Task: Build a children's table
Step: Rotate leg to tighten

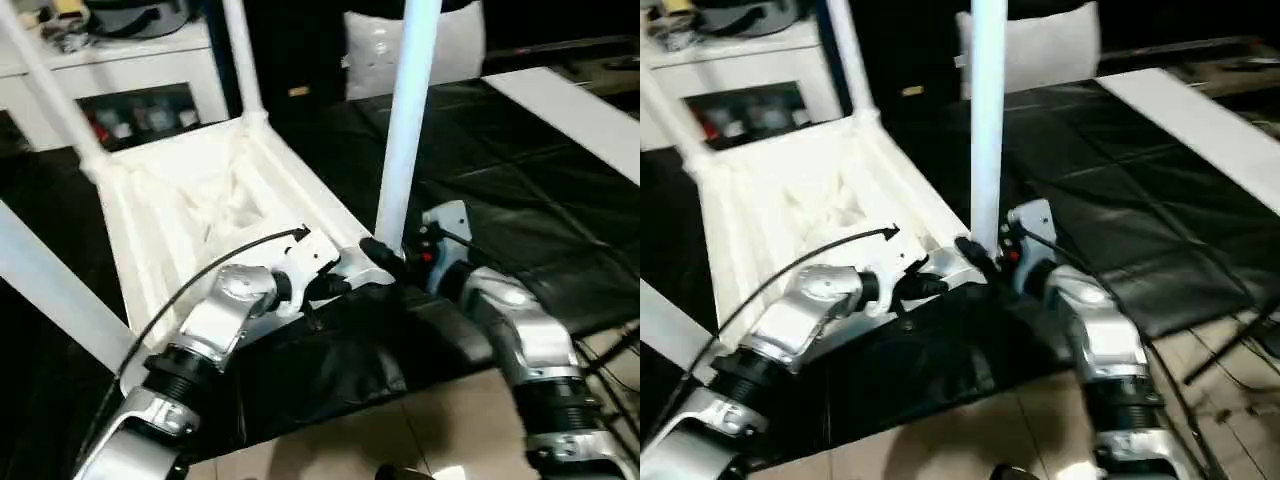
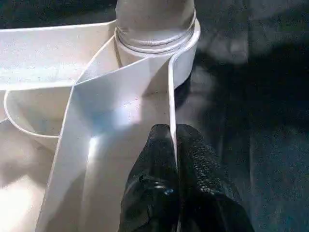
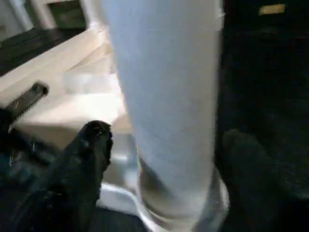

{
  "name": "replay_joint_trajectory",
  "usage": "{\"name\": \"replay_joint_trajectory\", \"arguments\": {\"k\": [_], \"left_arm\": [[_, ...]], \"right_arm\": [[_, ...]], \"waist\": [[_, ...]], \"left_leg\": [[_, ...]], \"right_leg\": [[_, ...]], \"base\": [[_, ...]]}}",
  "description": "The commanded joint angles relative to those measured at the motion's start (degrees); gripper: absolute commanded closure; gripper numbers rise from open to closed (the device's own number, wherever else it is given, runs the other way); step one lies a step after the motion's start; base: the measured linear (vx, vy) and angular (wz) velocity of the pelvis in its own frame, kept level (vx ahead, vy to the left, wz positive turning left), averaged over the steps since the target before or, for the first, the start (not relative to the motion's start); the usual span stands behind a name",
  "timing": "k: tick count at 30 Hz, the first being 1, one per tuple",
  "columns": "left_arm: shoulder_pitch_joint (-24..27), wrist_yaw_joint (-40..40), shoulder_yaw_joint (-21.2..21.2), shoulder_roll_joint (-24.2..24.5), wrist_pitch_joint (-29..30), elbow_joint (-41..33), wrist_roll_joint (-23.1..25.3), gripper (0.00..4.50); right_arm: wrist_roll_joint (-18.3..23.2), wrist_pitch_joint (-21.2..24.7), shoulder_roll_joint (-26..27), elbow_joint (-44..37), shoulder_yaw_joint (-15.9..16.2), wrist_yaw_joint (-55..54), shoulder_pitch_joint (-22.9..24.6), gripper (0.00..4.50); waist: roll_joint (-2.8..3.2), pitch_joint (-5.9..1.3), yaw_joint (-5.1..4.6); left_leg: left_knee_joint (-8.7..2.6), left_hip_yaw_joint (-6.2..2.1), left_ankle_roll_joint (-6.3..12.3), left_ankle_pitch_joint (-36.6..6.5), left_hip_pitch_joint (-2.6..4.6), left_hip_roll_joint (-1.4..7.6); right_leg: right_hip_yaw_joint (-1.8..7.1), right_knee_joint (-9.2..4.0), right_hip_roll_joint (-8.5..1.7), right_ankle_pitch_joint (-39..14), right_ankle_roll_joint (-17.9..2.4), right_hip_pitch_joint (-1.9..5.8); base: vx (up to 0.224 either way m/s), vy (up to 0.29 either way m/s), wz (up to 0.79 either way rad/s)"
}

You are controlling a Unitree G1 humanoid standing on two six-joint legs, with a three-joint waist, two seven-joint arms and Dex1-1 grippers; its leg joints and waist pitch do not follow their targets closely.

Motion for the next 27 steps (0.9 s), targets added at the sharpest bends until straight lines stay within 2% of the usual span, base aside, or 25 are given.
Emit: {"name": "replay_joint_trajectory", "arguments": {"k": [1, 5, 8, 10, 11, 12, 13, 16, 17, 19, 23, 27], "left_arm": [[-0.14, -3.63, -1.28, 1.52, -4.02, -2.57, -0.75, 4.50], [0.18, -10.36, -4.08, 4.82, -10.28, -2.01, -0.20, 4.50], [0.11, -14.94, -5.85, 6.77, -13.03, -1.52, 0.26, 4.50], [0.11, -17.77, -6.92, 7.86, -15.39, -1.16, 0.40, 4.50], [0.12, -18.53, -7.18, 8.13, -16.04, -1.09, 0.39, 4.50], [0.10, -20.04, -7.65, 8.60, -17.00, -0.90, 0.05, 4.50], [0.10, -20.22, -7.71, 8.66, -17.06, -0.89, 0.01, 4.50], [0.13, -22.39, -8.29, 9.26, -18.50, -0.86, -0.55, 4.50], [0.28, -23.39, -8.61, 9.66, -18.84, -1.12, -0.64, 4.50], [0.39, -24.03, -8.81, 9.91, -18.99, -1.35, -0.66, 4.50], [0.51, -25.83, -8.79, 10.53, -20.35, -1.09, -1.03, 4.50], [0.48, -26.14, -8.64, 10.66, -20.71, -0.73, -1.37, 4.50]], "right_arm": [[1.65, -0.62, -1.70, -1.48, 0.17, 4.45, 0.37, 0.16], [2.51, -0.63, -7.49, -3.31, 2.44, 13.57, 1.52, 0.02], [2.50, -2.78, -9.84, -3.15, 4.03, 18.69, 1.66, 0.02], [3.15, -3.70, -10.97, -3.24, 5.27, 22.95, 1.91, 0.02], [3.43, -3.72, -11.30, -3.39, 5.66, 24.25, 2.04, 0.02], [4.13, -2.96, -11.92, -3.61, 6.46, 27.00, 2.13, 0.02], [4.22, -2.82, -12.00, -3.63, 6.58, 27.34, 2.13, 0.28], [5.13, -2.61, -12.69, -3.73, 7.81, 30.25, 2.07, 0.41], [5.21, -2.29, -12.90, -3.74, 8.44, 31.46, 2.01, 0.53], [5.23, -2.05, -13.04, -3.74, 8.85, 32.23, 1.97, 0.76], [6.15, -1.72, -13.50, -3.36, 10.32, 36.07, 1.71, 1.05], [7.27, 0.32, -14.04, -4.16, 11.33, 38.26, 1.71, 1.36]], "waist": [[-0.94, -5.36, 0.88], [-0.83, -5.12, 2.08], [-1.10, -4.97, 2.94], [-1.21, -4.88, 3.15], [-1.18, -4.84, 3.37], [-1.45, -4.90, 3.58], [-1.34, -4.98, 3.94], [-1.40, -5.00, 4.16], [-1.61, -5.03, 4.27], [-1.66, -4.97, 4.38], [-2.25, -4.85, 4.42], [-2.31, -4.88, 4.52]], "left_leg": [[-2.77, 1.15, 8.74, 0.15, -0.66, 0.55], [-3.04, 1.26, 7.34, -3.40, -0.08, 0.91], [-3.26, 1.49, 5.94, -5.98, 0.39, 0.98], [-3.38, 1.56, 5.91, -6.82, 0.33, 0.94], [-3.44, 1.72, 5.99, -7.28, 0.58, 1.10], [-3.49, 1.84, 6.09, -7.17, 0.57, 1.17], [-3.49, 1.93, 6.14, -6.94, 0.60, 1.24], [-3.61, 2.04, 6.17, -6.87, 0.73, 1.42], [-3.67, 2.12, 6.00, -6.82, 0.78, 1.45], [-3.72, 2.23, 5.78, -7.20, 0.68, 1.33], [-3.75, 2.37, 4.87, -8.26, 0.57, 1.07], [-3.69, 2.36, 4.61, -7.77, 0.55, 0.99]], "right_leg": [[3.73, -2.62, -2.52, -12.48, -7.15, 5.20], [3.74, -3.22, -2.37, -17.09, -5.52, 4.93], [3.84, -3.62, -2.37, -20.18, -5.02, 4.56], [4.11, -3.61, -2.24, -21.20, -4.84, 4.50], [4.46, -3.61, -2.19, -21.49, -5.01, 4.25], [4.62, -3.54, -2.17, -21.43, -5.23, 4.28], [4.74, -3.29, -2.18, -21.06, -5.56, 4.25], [5.16, -2.98, -2.18, -20.08, -6.30, 4.09], [5.40, -2.87, -2.21, -19.63, -6.64, 4.06], [5.59, -2.79, -2.18, -20.04, -6.79, 4.06], [5.71, -3.04, -2.27, -22.87, -5.90, 4.19], [5.58, -3.19, -2.21, -24.87, -4.85, 4.21]], "base": [[0.000, 0.000, 0.00], [0.000, 0.000, 0.00], [0.000, 0.000, 0.00], [0.000, 0.000, 0.00], [0.000, 0.000, 0.00], [0.000, 0.000, 0.00], [0.000, 0.000, 0.00], [0.000, 0.000, 0.00], [0.000, 0.000, 0.00], [0.000, 0.000, 0.00], [0.000, 0.000, 0.00], [0.000, 0.000, 0.00]]}}
